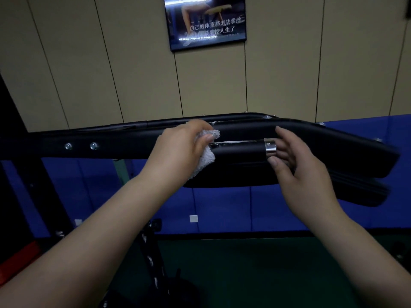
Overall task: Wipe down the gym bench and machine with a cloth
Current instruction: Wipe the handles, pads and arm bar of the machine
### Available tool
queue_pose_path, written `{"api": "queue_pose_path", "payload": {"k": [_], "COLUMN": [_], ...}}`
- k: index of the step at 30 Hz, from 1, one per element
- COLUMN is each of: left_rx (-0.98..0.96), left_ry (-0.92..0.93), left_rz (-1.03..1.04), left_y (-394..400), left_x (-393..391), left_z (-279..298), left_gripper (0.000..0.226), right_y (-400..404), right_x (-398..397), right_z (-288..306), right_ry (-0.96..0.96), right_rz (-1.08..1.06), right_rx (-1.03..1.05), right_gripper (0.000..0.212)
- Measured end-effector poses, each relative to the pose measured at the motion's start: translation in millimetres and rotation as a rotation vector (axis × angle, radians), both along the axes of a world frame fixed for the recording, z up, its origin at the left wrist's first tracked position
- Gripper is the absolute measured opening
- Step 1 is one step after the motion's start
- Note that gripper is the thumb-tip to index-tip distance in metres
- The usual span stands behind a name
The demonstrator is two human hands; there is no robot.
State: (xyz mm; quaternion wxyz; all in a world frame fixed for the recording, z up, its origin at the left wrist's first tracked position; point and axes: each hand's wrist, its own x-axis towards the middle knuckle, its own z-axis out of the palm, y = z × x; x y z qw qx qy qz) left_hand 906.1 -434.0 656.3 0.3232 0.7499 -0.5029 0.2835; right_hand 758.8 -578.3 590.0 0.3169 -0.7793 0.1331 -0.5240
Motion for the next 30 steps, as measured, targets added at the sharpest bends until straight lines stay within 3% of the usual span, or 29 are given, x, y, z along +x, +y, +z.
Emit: {"api": "queue_pose_path", "payload": {"k": [6, 16, 21, 25, 28, 30], "left_rx": [0.098, 0.229, 0.152, 0.272, 0.309, 0.204], "left_ry": [-0.025, -0.187, -0.263, -0.351, -0.288, -0.218], "left_rz": [0.046, -0.063, -0.276, -0.349, -0.287, -0.197], "left_y": [-9.2, -45.4, -25.4, 5.1, 38.2, 53.0], "left_x": [-7.0, -45.5, -25.9, -15.1, -7.5, -5.6], "left_z": [9.8, 12.7, -2.8, -2.0, 13.3, 22.4], "left_gripper": [0.028, 0.035, 0.038, 0.037, 0.028, 0.03], "right_y": [-3.9, -12.8, -14.1, -16.2, -15.0, -13.6], "right_x": [1.1, 1.6, 0.6, 0.2, -0.6, 0.5], "right_z": [-3.0, -3.3, -4.8, -2.7, 0.8, 2.3], "right_ry": [-0.038, -0.038, -0.1, -0.096, -0.075, -0.078], "right_rz": [0.056, 0.073, 0.088, 0.089, 0.1, 0.097], "right_rx": [0.031, 0.026, -0.002, 0.002, 0.002, 0.011], "right_gripper": [0.056, 0.042, 0.035, 0.032, 0.031, 0.03]}}
